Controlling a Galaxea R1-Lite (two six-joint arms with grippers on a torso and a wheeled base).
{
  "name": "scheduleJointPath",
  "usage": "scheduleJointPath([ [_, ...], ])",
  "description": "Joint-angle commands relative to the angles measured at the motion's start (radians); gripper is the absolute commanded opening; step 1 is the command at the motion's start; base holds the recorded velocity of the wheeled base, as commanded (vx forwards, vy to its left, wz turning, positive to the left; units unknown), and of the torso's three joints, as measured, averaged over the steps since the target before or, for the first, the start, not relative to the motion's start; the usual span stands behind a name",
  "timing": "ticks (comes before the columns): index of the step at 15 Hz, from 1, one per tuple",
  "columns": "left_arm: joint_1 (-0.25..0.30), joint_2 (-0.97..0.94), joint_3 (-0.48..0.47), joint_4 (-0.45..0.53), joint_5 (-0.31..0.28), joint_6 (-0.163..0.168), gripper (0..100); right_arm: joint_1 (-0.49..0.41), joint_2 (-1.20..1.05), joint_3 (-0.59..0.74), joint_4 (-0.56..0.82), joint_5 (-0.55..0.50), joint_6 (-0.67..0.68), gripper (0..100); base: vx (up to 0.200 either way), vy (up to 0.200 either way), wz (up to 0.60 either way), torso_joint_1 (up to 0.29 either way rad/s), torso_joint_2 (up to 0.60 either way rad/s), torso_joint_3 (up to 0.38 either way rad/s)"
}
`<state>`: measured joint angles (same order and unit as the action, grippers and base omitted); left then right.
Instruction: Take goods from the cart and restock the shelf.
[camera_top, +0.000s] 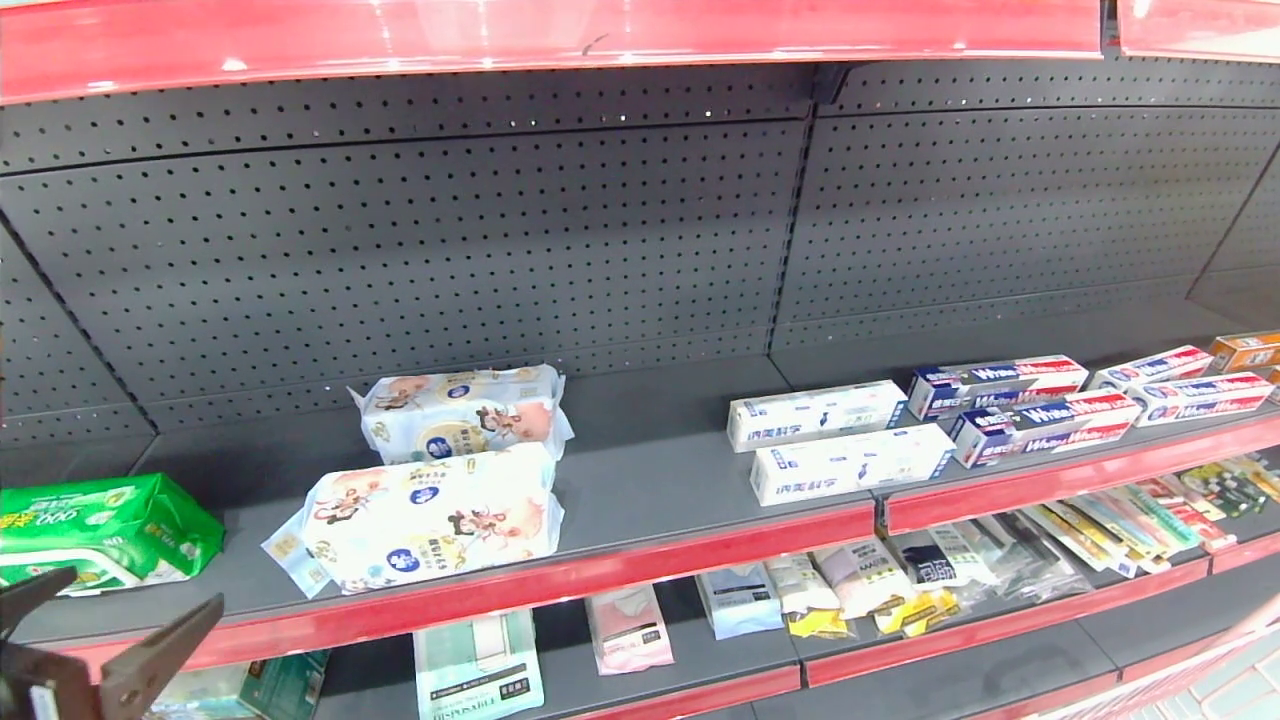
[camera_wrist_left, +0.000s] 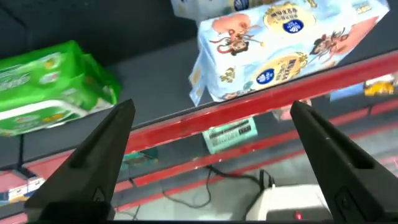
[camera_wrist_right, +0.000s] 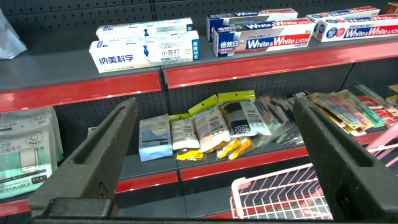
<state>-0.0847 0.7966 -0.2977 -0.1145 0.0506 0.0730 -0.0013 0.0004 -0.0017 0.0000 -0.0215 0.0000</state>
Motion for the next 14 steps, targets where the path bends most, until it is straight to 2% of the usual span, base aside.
scheduleJointPath([
  [1,0.039,-0.309,0.126,0.016,-0.029,-0.022,100,0.0,0.0,0.0,0.0,0.0,-0.002,100,0.0,0.0,0.0,0.0,0.0,0.0],
  [5,0.039,-0.45,0.213,0.022,-0.031,-0.044,100,0.0,0.0,0.0,0.0,0.0,0.0,100,0.0,0.0,0.0,0.0,0.0,0.0],
  [6,0.042,-0.507,0.259,0.025,-0.008,-0.045,100,0.0,0.0,0.0,0.0,0.0,0.0,100,0.0,0.0,0.0,0.0,0.0,0.0],
  [7,0.045,-0.585,0.298,0.073,0.066,-0.05,100,0.0,0.0,0.0,0.0,0.0,0.0,100,0.0,0.0,0.0,0.0,0.0,0.0],
  [8,0.045,-0.585,0.298,0.073,0.066,-0.05,100,0.0,0.0,0.0,0.0,0.0,0.0,100,0.0,0.0,0.0,0.0,0.0,0.0],
  [9,0.085,-0.616,0.276,0.127,0.098,-0.056,100,0.0,0.0,0.0,0.0,0.0,0.0,100,0.0,0.0,0.0,0.0,0.0,0.0],
  [11,0.149,-0.662,0.276,0.127,0.097,-0.055,100,0.0,0.0,0.0,0.0,0.0,0.0,100,0.0,0.0,0.0,0.0,0.0,0.0],
  [14,0.137,-0.718,0.282,0.098,0.072,-0.055,100,0.0,0.0,0.0,0.0,0.0,-0.002,100,0.0,0.0,0.0,0.0,0.0,0.0],
])
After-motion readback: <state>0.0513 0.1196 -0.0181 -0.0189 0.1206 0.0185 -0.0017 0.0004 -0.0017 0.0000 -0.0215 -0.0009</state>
